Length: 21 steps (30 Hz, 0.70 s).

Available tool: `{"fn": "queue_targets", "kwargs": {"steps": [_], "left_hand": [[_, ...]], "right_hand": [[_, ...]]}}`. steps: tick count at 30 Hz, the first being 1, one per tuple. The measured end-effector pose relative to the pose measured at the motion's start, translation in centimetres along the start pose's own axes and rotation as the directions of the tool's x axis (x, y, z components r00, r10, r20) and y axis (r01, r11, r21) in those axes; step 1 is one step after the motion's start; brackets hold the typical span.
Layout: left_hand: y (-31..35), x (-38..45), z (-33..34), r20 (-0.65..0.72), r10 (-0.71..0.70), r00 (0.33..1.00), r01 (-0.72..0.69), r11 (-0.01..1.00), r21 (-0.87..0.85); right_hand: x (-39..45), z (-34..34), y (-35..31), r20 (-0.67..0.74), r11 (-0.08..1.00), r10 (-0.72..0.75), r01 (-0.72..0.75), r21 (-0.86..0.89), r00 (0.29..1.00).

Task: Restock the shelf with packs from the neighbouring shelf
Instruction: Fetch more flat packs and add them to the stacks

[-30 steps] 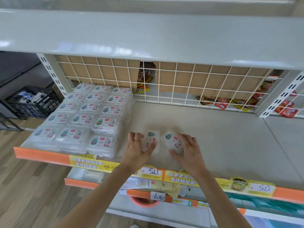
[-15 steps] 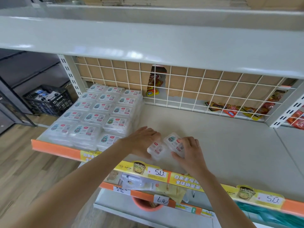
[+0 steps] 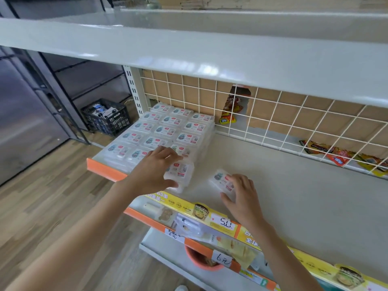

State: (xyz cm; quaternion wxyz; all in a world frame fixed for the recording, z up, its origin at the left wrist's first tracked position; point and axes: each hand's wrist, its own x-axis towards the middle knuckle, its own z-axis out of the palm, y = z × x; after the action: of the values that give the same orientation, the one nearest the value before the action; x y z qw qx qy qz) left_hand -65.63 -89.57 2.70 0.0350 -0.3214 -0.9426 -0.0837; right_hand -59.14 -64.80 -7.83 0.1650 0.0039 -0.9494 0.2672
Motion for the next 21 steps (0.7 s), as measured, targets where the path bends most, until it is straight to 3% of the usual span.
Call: {"fn": "queue_targets", "kwargs": {"steps": [3, 8, 13, 15, 18, 21], "left_hand": [[-0.4, 0.2, 0.9, 0.086, -0.058, 0.995, 0.057, 0.998, 0.015], [-0.1, -0.3, 1.4, 0.097, -0.129, 0.987, 0.135, 0.990, -0.051], [-0.1, -0.6, -0.2, -0.147, -0.123, 0.981, 0.083, 0.963, -0.255], [-0.7, 0.1, -1.2, -0.201, -0.075, 0.977, 0.010, 0.953, -0.304], [-2.3, 1.9, -2.6, -0.133, 0.054, 0.990, -0.089, 0.958, -0.272], [-4.7, 3.4, -3.5, -0.053, 0.143, 0.988, -0.152, 0.959, -0.240]], "right_hand": [[0.0, -0.1, 0.1, 0.020, 1.000, 0.029, -0.029, 0.006, 0.999], [0.7, -0.7, 0.0, 0.048, 0.998, 0.008, -0.011, 0.062, 0.999], [3.3, -3.1, -3.9, -0.127, 0.943, -0.167, 0.196, 0.269, 0.978], [4.6, -3.4, -6.2, -0.100, 0.911, -0.274, 0.292, 0.290, 0.956], [7.2, -1.9, -8.9, 0.008, 0.892, -0.381, 0.365, 0.267, 0.925], [9.1, 0.3, -10.8, 0.048, 0.903, -0.365, 0.342, 0.261, 0.930]]}}
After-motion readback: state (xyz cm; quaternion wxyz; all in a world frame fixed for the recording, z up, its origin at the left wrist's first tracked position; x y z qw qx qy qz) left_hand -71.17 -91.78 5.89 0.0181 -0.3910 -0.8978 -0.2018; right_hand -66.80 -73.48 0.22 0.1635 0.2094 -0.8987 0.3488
